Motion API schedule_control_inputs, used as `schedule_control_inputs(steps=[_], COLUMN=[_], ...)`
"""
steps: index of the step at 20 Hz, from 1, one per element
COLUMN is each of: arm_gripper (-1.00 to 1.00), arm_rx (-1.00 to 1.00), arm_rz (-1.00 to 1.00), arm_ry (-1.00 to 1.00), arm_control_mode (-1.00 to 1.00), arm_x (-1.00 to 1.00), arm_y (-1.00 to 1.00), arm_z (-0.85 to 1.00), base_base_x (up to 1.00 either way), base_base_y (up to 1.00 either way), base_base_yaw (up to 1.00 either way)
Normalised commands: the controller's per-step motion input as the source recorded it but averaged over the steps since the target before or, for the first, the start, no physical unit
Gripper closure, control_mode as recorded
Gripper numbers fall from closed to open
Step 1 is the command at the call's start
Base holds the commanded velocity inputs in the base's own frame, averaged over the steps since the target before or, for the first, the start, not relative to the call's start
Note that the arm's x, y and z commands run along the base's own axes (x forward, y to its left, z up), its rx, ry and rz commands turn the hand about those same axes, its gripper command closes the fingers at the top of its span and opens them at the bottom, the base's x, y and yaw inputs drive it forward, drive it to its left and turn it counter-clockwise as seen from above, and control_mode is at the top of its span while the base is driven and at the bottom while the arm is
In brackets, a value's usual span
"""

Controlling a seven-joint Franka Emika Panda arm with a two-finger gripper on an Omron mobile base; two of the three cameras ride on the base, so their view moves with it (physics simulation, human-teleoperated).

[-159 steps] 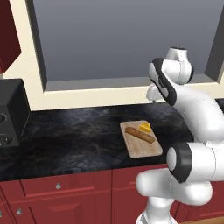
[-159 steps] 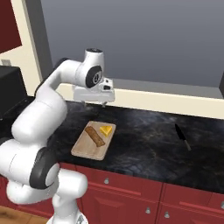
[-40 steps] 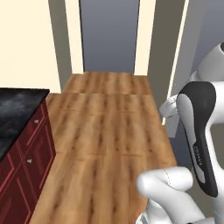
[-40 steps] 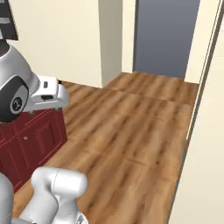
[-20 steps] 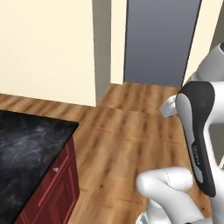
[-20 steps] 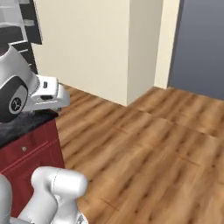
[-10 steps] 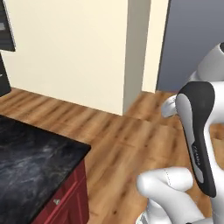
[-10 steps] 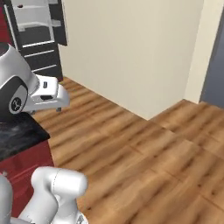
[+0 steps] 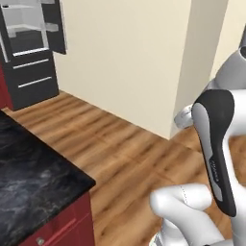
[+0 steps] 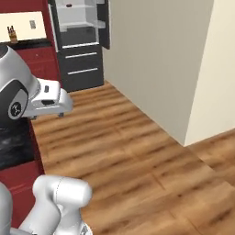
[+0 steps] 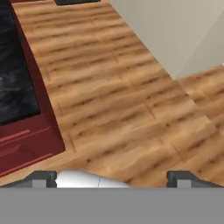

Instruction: Retrieve the sausage and cheese from the fridge and place them on the cutting board on the counter.

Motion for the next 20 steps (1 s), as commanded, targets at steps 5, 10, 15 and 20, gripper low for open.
schedule_control_inputs(steps=[5, 10, 15, 20], arm_gripper=[-1.0, -1.0, -1.0, -1.0], arm_rx=[0.0, 0.0, 0.0, 0.0], arm_rz=[0.0, 0.0, 0.0, 0.0], arm_ry=[0.0, 0.0, 0.0, 0.0], arm_control_mode=[1.0, 1.0, 1.0, 1.0], arm_x=[0.0, 0.0, 0.0, 0.0], arm_y=[0.0, 0.0, 0.0, 0.0], arm_z=[0.0, 0.0, 0.0, 0.0], base_base_x=[1.0, 1.0, 1.0, 1.0], base_base_y=[-0.55, -0.06, -0.16, -0.31], base_base_yaw=[0.39, 0.48, 0.21, 0.18])
